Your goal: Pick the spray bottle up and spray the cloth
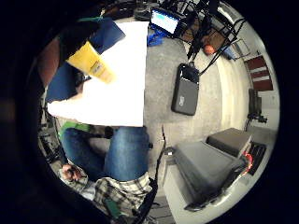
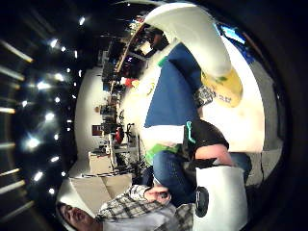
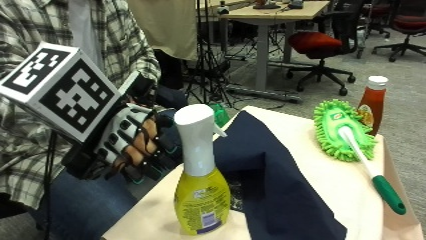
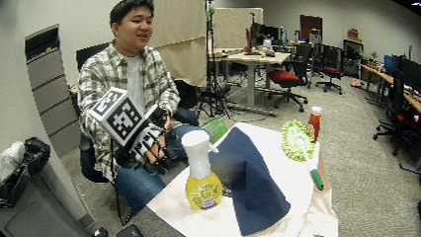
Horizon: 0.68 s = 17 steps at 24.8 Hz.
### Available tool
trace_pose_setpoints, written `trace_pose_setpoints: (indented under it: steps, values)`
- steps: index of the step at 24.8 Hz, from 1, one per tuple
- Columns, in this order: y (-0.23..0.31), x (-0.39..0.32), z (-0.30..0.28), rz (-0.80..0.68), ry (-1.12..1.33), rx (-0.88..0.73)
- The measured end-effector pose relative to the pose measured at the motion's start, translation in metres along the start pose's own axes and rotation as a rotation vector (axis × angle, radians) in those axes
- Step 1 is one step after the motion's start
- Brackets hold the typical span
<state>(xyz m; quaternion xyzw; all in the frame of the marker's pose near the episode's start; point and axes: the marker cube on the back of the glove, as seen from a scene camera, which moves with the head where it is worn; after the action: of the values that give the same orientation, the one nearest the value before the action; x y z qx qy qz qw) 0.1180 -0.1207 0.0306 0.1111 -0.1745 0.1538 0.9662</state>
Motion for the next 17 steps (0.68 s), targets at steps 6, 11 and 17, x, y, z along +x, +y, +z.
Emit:
trace_pose_setpoints:
  steps: [6, 11, 17]
  values:
    - [-0.032, 0.006, 0.022, -0.012, -0.207, 0.144]
    - [-0.05, 0.009, 0.04, -0.034, -0.428, 0.267]
    - [-0.064, 0.001, 0.054, -0.098, -0.611, 0.376]
